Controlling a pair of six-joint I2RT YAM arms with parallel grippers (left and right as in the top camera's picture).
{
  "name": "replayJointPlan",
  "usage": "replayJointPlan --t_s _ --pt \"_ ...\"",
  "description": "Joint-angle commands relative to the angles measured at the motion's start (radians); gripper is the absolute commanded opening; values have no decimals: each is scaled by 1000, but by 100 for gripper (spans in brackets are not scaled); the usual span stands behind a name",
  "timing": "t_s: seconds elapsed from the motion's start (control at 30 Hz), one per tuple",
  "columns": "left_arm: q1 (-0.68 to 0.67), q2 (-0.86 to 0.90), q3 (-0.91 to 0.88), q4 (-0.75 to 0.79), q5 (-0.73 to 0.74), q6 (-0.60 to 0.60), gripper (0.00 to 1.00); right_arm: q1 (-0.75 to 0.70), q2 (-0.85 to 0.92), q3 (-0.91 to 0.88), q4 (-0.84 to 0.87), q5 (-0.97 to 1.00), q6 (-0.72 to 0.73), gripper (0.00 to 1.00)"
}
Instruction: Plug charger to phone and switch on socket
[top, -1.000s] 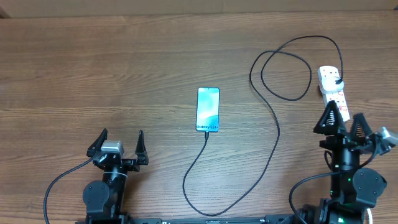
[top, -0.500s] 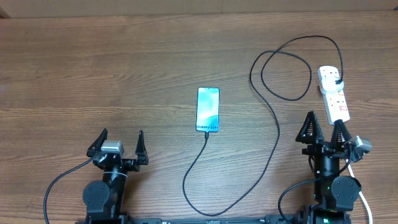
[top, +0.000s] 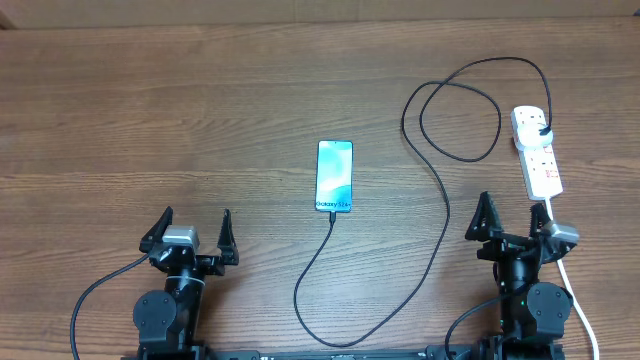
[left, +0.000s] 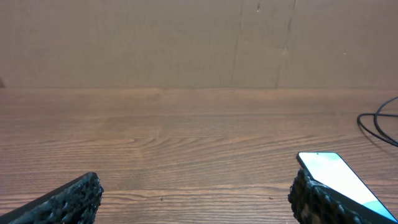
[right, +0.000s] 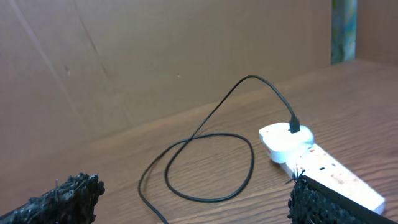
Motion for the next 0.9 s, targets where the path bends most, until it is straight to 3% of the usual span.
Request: replayJointPlan --t_s 0.0,0.37,0.87 --pt "6 -11 -3 -3 1 22 100 8 -12 -11 1 -1 -87 100" --pt "6 -11 -3 -3 1 22 100 51 -12 -11 0 0 -183 100" --pt "6 -11 -3 -3 1 22 100 95 -12 -11 1 -5 -125 100"
